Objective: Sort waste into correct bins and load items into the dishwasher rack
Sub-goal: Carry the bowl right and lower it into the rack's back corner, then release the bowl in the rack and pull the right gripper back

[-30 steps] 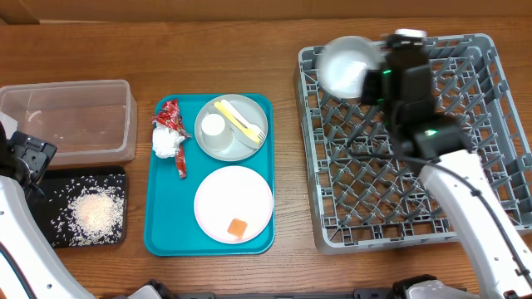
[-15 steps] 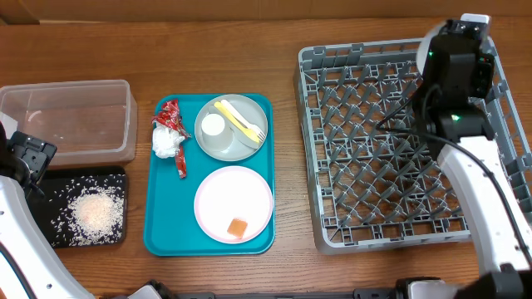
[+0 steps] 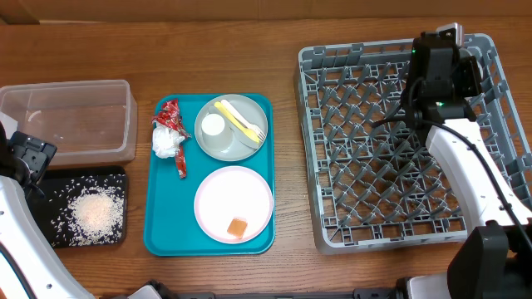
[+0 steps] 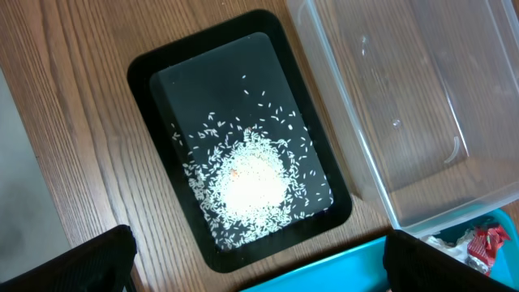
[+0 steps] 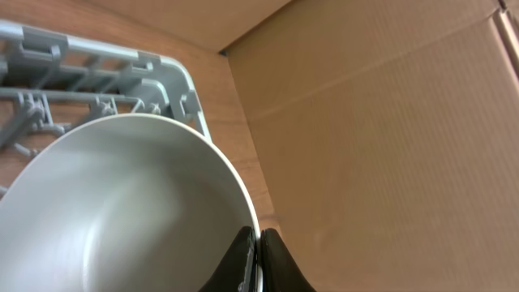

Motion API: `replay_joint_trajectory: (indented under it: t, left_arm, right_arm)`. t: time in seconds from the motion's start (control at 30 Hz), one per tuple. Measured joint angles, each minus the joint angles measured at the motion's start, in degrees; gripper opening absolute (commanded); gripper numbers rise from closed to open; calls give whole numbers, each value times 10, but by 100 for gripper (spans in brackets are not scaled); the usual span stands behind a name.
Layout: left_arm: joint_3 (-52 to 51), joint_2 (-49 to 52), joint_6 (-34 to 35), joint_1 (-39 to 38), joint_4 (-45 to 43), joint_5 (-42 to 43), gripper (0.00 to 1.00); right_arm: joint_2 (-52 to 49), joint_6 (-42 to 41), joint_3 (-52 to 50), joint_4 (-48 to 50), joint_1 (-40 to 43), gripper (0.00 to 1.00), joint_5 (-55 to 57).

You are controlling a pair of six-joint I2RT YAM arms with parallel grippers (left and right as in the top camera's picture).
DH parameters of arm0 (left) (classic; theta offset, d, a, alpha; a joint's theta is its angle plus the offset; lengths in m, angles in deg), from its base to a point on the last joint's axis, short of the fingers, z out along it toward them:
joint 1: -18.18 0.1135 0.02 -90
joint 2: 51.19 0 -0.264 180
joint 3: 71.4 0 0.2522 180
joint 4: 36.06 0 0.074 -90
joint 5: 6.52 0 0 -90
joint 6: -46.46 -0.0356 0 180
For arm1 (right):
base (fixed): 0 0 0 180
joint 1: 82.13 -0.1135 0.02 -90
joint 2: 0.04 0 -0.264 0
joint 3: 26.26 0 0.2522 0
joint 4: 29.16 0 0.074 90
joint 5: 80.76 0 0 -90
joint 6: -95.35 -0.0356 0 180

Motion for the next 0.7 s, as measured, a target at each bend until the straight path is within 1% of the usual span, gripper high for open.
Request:
replay_joint_trajectory:
  t: [0.13,0.37,0.53,0.7]
  left_arm:
    - [0,0,0,0,0,0,100]
    - [0,0,0,0,0,0,100]
    - [0,0,0,0,0,0,100]
    - [0,0,0,0,0,0,100]
  right_arm:
    - [-9,14,0,3,0,5,14]
    - [-27,66,0,26,14,5,31]
    - [-28,79,0,28,38,5,33]
    - [-40,81,0,25,40,5,31]
